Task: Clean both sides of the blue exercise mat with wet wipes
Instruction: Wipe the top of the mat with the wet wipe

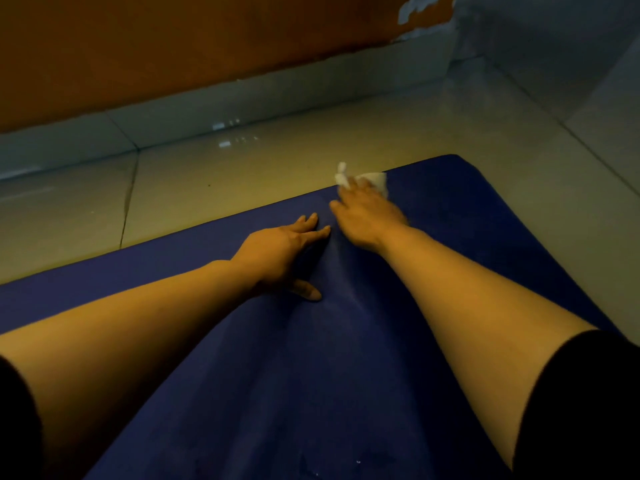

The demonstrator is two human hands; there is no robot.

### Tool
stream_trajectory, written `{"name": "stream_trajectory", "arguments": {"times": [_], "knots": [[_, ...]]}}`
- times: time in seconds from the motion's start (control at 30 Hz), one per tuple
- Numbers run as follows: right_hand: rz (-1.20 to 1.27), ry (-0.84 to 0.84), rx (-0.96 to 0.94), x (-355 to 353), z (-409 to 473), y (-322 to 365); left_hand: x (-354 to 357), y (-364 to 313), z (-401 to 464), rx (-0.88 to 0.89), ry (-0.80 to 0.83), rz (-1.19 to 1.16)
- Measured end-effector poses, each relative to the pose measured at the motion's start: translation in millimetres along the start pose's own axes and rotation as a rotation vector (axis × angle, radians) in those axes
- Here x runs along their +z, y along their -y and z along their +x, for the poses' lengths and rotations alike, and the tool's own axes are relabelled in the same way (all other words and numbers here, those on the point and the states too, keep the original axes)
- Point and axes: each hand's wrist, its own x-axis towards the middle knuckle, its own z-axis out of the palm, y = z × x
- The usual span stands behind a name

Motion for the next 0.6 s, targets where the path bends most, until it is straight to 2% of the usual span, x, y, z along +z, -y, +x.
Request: {"name": "stream_trajectory", "arguments": {"times": [0.1, 0.27, 0.33, 0.43, 0.53, 0.6], "knots": [[-0.071, 0.062, -0.062, -0.5, -2.7, 4.4, -0.3, -0.3, -1.6, -0.006, 0.009, -0.003], [-0.054, -0.011, 0.192, -25.0, 6.3, -35.6, 1.2, 2.3, -1.8, 0.020, 0.015, -0.034], [-0.015, -0.040, 0.233, -20.5, 9.3, -31.2, 2.0, 2.0, -1.0, 0.018, 0.014, -0.025], [0.064, -0.021, 0.146, -3.2, 12.4, 3.0, 2.4, 0.6, -0.4, 0.018, -0.001, -0.044], [0.048, 0.061, 0.010, 17.7, 5.1, 33.4, 7.5, -0.5, -6.1, 0.023, -0.103, -0.201], [0.013, 0.082, -0.024, 11.4, 1.8, 30.1, 15.4, -1.3, -15.6, -0.051, -0.158, -0.264]]}}
